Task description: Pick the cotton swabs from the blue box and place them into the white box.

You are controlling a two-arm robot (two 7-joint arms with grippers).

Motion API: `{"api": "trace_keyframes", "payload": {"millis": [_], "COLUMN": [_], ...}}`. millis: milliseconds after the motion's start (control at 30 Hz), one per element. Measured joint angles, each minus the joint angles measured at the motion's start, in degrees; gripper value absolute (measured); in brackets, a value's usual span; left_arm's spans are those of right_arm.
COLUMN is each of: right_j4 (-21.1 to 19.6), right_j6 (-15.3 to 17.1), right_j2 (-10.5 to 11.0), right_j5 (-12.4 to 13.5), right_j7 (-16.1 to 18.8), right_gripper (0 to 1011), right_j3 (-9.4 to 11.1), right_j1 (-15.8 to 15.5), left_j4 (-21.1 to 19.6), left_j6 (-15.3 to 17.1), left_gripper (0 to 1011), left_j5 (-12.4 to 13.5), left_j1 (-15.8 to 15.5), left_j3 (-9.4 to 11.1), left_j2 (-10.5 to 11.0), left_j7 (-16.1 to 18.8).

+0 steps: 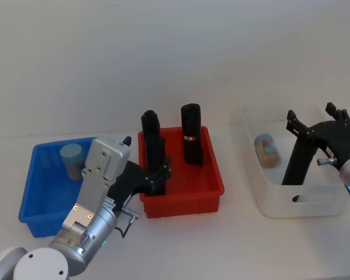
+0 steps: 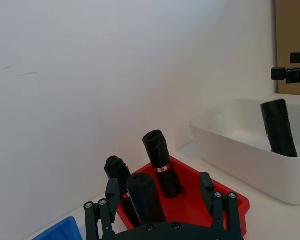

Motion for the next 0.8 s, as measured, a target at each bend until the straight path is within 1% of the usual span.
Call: {"api": "trace_keyframes", "payload": {"millis": [33,100,800], "right_j4": [-0.07,-0.18,-1.02], "right_j6": [-0.05,-0.09,-0.44], "right_j2": [0.03,0.08,0.31], "right_j5": [0.10,0.18,0.83], "right_j7": [0.09,0.20,0.78], "right_gripper": [988,1002,1002], "right_j3": [0.04,0.08,0.43], "right_j1": [-0.09,-0.18,-0.74], "left_j4": [0.00,0.00,0.00], "left_j6": [0.00,0.00,0.00], "left_gripper": [1004,1004,1004], "left_j5": [0.00,0.00,0.00], "left_j1": [0.00,0.00,0.00], "left_j3": [0.00,0.00,0.00], "left_j2": [0.00,0.00,0.00], "left_j7": [0.00,0.00,0.00]}}
